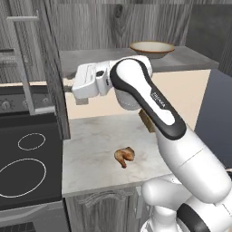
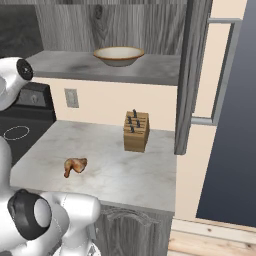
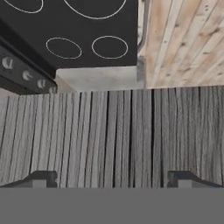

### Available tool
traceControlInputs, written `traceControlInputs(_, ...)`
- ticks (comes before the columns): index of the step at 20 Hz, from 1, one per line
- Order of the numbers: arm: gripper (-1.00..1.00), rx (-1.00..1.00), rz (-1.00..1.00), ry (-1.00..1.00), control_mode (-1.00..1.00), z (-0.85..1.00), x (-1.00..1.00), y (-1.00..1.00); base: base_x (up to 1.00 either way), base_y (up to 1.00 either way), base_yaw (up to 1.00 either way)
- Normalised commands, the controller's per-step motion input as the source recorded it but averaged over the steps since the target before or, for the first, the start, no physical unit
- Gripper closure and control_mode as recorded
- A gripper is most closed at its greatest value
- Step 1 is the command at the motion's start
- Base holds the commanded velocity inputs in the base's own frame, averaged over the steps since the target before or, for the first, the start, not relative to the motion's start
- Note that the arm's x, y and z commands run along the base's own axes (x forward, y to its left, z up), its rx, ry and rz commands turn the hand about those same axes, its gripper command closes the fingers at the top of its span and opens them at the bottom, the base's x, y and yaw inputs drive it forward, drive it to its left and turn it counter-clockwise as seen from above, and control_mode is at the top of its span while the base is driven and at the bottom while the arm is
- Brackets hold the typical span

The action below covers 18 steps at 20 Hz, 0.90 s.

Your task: Retrieve the bowl from the cabinet, then place the raw meat into the bowl to avoid contamination.

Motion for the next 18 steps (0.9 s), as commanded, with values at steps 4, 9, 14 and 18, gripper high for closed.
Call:
traceControlInputs(4, -1.0, -0.01, -0.12, 0.0, -1.0, -0.04, 0.0, 0.33, 0.0, 0.0, 0.0)
traceControlInputs(9, -1.0, -0.04, 0.0, -0.01, -1.0, -0.03, 0.0, -0.14, 0.0, 0.0, 0.0)
traceControlInputs(14, -1.0, -0.13, 0.01, -0.04, -1.0, 0.08, -0.13, -0.53, 0.0, 0.0, 0.0)
traceControlInputs(18, -1.0, -0.22, 0.02, 0.0, -1.0, 0.01, -0.27, -0.66, 0.0, 0.0, 0.0)
